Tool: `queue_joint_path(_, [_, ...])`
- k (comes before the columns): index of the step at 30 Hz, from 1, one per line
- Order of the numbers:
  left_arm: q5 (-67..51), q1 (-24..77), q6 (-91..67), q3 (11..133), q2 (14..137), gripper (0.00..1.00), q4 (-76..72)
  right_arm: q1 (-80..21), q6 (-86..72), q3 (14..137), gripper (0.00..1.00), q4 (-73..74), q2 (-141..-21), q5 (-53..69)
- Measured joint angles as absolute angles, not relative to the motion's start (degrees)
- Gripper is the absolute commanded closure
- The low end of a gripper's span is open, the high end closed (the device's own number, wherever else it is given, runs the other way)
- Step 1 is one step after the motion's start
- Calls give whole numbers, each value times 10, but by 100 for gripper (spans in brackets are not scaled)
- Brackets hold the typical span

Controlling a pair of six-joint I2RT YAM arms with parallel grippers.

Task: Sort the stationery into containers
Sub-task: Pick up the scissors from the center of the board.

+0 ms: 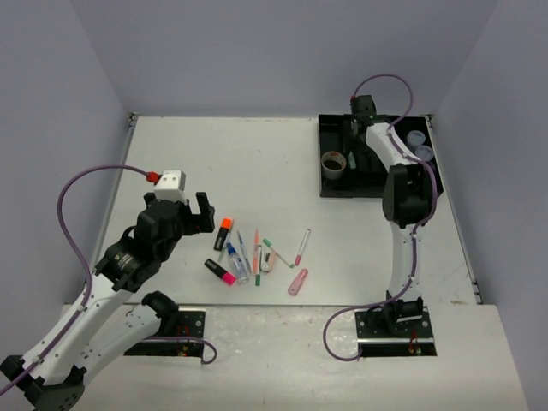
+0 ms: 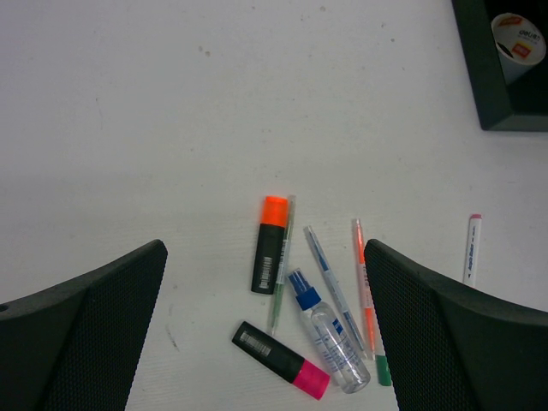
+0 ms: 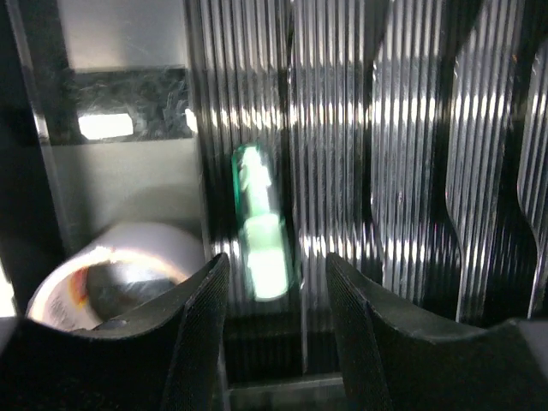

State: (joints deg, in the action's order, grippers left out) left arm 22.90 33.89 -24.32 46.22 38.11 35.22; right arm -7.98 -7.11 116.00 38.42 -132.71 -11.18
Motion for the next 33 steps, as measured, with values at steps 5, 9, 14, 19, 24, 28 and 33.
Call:
queue_joint_path(5, [229, 339, -243, 462, 382, 0, 352, -105, -125, 1012, 41, 374, -1174, -127])
queue_joint_path(9, [229, 339, -243, 462, 384, 0, 352, -186, -179, 841, 41, 345, -966, -136])
queue_joint_path(14, [227, 339, -243, 462, 389, 0, 352, -369, -292, 645, 37, 278, -745, -145])
queue_joint_path(19, [225, 339, -242, 462, 394, 0, 352, -474, -437, 487, 23, 319, -686, -176])
queue_joint_path(24, [223, 339, -242, 462, 391, 0, 351, -574, -573, 405, 12, 364, -601, -201])
queue_joint_path(28, [223, 339, -242, 462, 385, 0, 351, -612, -649, 395, 12, 370, -597, -201])
queue_joint_path(33, [222, 341, -242, 462, 381, 0, 349, -662, -709, 410, 15, 391, -695, -201])
